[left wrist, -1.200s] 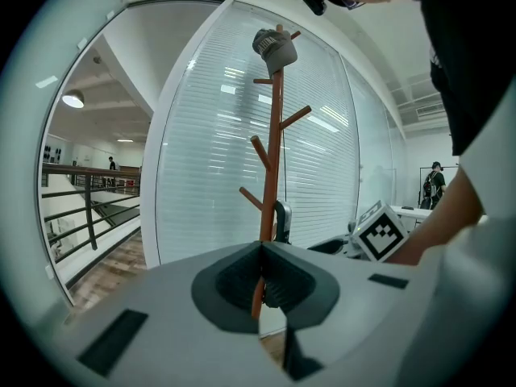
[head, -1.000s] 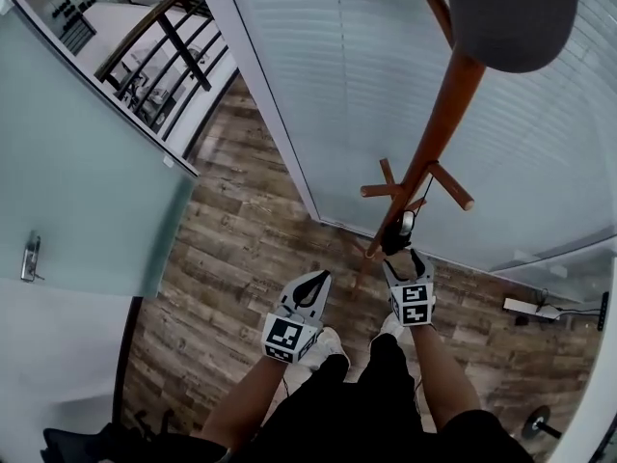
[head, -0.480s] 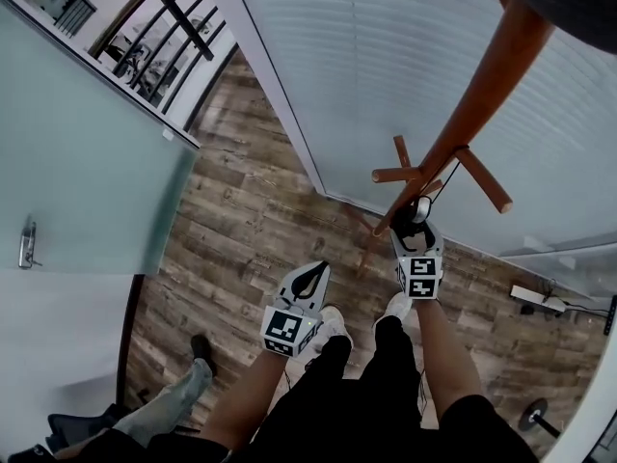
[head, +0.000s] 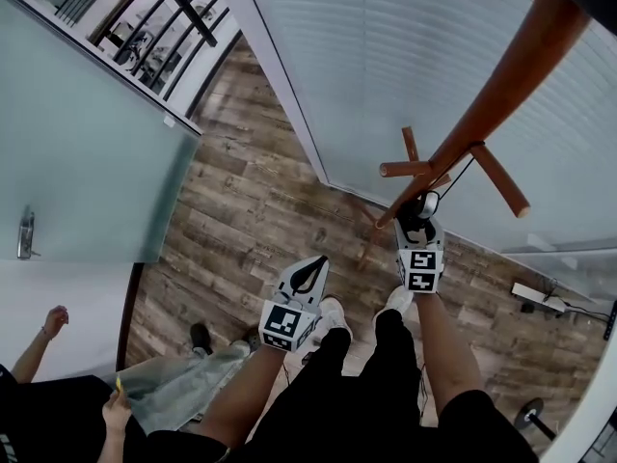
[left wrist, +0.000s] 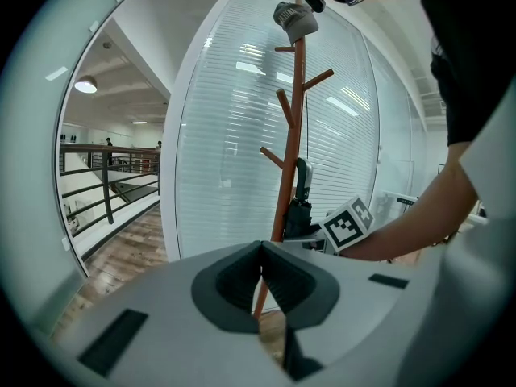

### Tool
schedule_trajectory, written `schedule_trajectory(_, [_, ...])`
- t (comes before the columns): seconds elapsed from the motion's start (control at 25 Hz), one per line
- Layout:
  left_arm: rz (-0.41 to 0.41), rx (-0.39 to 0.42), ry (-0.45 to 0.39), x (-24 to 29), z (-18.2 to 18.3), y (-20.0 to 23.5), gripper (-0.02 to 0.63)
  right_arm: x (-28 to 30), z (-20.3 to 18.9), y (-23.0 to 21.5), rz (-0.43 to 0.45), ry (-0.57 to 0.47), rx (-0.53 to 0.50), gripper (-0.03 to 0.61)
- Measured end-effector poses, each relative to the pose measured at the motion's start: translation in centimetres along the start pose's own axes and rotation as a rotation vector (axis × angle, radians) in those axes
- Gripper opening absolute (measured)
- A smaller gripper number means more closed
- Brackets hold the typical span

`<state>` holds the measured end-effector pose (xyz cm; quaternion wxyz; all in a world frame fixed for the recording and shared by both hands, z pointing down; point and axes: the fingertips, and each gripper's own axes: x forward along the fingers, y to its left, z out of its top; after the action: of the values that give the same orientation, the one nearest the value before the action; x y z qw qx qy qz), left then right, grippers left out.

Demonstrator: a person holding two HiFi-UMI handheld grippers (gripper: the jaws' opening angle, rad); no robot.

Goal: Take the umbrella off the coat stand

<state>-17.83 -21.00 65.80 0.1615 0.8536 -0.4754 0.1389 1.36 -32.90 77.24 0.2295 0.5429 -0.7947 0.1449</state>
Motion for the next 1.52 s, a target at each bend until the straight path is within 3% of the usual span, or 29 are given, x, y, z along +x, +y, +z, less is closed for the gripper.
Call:
schedule_trajectory(0.4, [0.008,-0.009,0.011,0.4,-1.0,-0.4,0.014,-0.4,0.3,0.0,0.008,-0.001,-0.009,0.255])
schedule_trajectory(0.72, [-0.006,0.003,0.017,0.6,-1.0,-0.6,0.014,-2.2,2.2,0.7,0.010,-0.064,-0.030,0.247])
schedule_trajectory(1.08, [-0.032,0.028,0.013,0.9,-0.3,-1.8,0.014,-5.3,5.8,1.3,0.019,-0.145,-0.025,0.245])
schedule_trajectory(1.52, [-0.040,0.051,-0.041,1.1,3.0,-2.5,0.014,-9.0,11.0,2.0,0.035,-0.237,-0.025,0.245])
